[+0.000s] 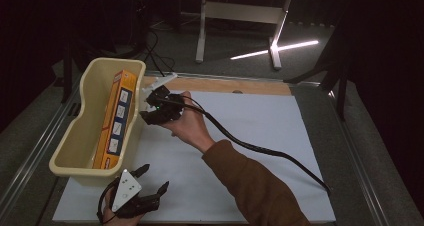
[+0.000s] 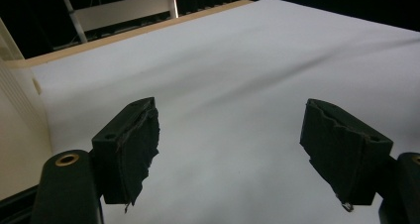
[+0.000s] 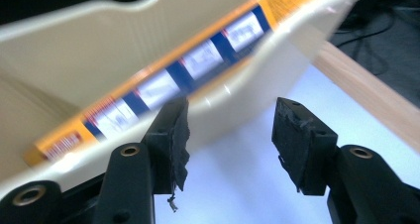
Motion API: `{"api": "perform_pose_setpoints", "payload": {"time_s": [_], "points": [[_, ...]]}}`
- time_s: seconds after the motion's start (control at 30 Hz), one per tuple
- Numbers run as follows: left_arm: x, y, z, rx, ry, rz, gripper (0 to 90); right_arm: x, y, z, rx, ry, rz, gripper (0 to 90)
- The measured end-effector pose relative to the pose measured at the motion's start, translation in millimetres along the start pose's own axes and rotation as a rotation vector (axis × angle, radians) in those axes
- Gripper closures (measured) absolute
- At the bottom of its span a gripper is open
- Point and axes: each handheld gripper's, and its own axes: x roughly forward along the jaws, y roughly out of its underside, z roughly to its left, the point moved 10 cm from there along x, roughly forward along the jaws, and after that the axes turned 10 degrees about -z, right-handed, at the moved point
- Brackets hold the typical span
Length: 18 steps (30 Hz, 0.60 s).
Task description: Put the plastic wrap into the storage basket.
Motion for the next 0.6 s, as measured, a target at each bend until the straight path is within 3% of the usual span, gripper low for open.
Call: {"api": "perform_pose_setpoints", "payload": {"time_s": [0.03, 0.07, 0.1, 0.27, 0.3, 0.37, 0.5, 0.6], "points": [[0.1, 0.0, 0.0, 0.001, 0.000, 0.001, 22.8, -10.1, 14.3, -11.2, -0.070, 0.039, -0.006, 47.5], [0.2, 0.2, 0.2, 0.001, -0.001, 0.002, 22.8, -14.1, 19.2, -15.5, -0.089, 0.047, -0.017, 47.4], [0.2, 0.2, 0.2, 0.001, -0.001, 0.002, 22.8, -14.1, 19.2, -15.5, -0.089, 0.047, -0.017, 47.4], [1.1, 0.7, 1.0, -0.002, -0.002, 0.006, 22.8, -38.0, 48.5, -41.3, -0.132, 0.114, -0.008, 44.8], [1.4, 0.8, 0.7, -0.003, -0.001, 0.007, 22.8, -47.5, 62.2, -51.3, -0.153, 0.139, 0.002, 42.5], [2.0, 1.0, 0.3, -0.002, -0.002, 0.009, 22.8, -52.2, 69.1, -56.1, -0.159, 0.150, 0.005, 42.4], [3.6, 1.9, -0.2, -0.003, -0.001, 0.015, 22.8, -71.1, 97.6, -74.1, -0.149, 0.180, 0.027, 40.4], [4.3, 1.8, -0.6, -0.003, -0.001, 0.016, 22.9, -86.8, 114.5, -85.6, -0.050, 0.178, -0.004, 39.9]]}}
